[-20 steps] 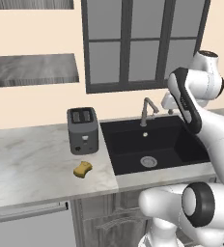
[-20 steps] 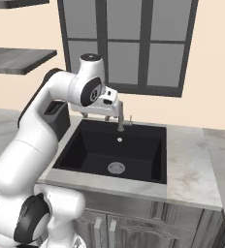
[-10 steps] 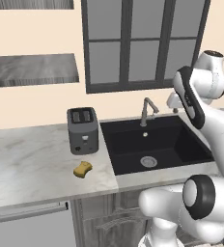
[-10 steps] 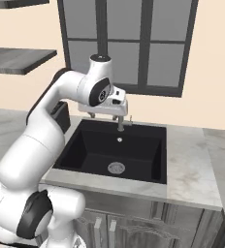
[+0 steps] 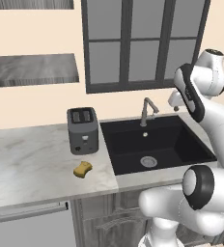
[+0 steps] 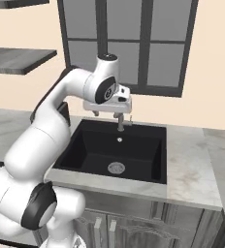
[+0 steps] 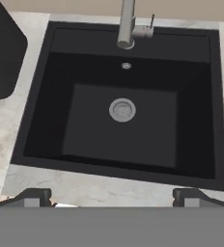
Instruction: Soak the sponge with water for a few seconds and then drop it inside the sink.
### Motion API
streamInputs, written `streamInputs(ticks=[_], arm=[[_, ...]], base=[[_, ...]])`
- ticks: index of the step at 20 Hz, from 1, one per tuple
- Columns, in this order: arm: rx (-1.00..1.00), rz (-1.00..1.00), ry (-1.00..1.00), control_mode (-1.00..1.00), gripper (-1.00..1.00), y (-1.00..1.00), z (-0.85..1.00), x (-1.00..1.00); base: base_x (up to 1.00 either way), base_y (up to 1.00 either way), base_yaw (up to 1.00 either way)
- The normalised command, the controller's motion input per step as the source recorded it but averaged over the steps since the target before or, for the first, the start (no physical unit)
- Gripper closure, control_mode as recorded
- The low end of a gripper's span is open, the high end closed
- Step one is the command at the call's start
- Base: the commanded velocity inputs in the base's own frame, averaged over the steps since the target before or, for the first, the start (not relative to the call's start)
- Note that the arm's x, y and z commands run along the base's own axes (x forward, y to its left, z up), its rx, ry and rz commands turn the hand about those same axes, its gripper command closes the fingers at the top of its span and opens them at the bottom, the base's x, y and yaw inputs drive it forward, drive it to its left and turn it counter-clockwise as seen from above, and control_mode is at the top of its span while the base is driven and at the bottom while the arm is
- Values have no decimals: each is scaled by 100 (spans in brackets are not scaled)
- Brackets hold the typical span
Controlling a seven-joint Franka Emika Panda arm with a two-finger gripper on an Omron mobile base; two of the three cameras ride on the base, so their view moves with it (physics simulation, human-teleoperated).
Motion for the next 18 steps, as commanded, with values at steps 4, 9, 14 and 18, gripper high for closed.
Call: streamInputs(ticks=[4,9,14,18], arm=[[0,9,0,-100,-100,-6,0,12],[2,7,-1,-100,-100,-13,0,5],[3,3,-4,-100,-100,-5,0,10],[7,2,-7,-100,-100,-5,0,11]], base=[[0,0,0],[0,0,0],[0,0,0],[0,0,0]])
